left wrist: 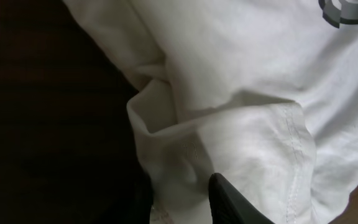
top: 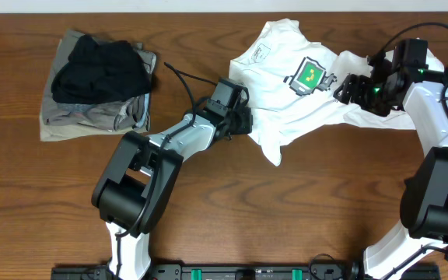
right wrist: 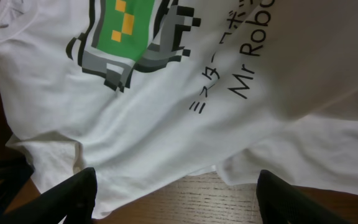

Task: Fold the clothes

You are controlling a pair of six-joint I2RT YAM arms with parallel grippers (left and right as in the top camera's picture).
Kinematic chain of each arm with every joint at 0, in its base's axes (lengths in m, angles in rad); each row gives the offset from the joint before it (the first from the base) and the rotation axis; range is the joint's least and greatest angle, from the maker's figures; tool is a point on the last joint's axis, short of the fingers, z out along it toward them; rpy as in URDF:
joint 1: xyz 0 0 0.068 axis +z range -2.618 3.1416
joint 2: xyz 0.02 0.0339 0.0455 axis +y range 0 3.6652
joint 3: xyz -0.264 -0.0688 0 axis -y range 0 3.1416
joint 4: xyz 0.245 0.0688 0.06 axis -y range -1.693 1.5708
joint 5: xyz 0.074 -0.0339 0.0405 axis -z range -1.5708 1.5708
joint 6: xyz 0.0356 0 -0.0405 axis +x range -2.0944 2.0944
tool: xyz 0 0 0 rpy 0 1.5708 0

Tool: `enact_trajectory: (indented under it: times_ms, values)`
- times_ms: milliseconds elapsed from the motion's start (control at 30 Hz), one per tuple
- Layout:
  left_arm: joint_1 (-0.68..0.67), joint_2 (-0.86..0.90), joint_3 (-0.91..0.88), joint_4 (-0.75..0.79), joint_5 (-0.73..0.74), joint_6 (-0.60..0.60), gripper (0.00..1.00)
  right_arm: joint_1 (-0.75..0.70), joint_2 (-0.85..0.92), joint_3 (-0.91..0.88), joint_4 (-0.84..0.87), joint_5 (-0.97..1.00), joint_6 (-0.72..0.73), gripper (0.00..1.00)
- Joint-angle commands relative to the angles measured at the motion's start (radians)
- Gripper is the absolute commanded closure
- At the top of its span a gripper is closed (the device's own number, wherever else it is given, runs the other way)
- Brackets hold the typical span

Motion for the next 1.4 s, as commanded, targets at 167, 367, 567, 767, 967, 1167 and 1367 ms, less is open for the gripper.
enact_trajectory:
  times_ms: [167,367,567,767,967,1167,1367]
  values:
    - [-0.044,-0.015,0.105,-0.135,-0.026,0.196,0.55,0.019,0.008,0.0,-0.002,0.001,0.002,0.2]
    - [-0.097,-0.014,0.216,-0.274,-0.13,0.351,0.41,0.021,0.008,-0.001,0.013,0.001,0.003,0.19]
    - [-0.099,0.01,0.267,-0.26,-0.129,0.44,0.31,0.021,0.008,-0.001,0.013,0.0,0.003,0.19]
    - [-0.103,0.069,0.267,-0.246,-0.13,0.617,0.3,0.021,0.008,-0.001,0.011,0.0,0.003,0.18]
    - [-0.103,0.089,0.267,-0.23,-0.175,0.645,0.31,0.021,0.008,-0.001,0.003,0.0,0.003,0.18]
    - [-0.103,0.089,0.266,-0.23,-0.193,0.666,0.41,0.021,0.008,-0.001,-0.003,0.001,0.003,0.17]
    - [-0.103,0.089,0.266,-0.169,-0.213,0.719,0.41,0.021,0.008,-0.001,-0.004,0.0,0.003,0.17]
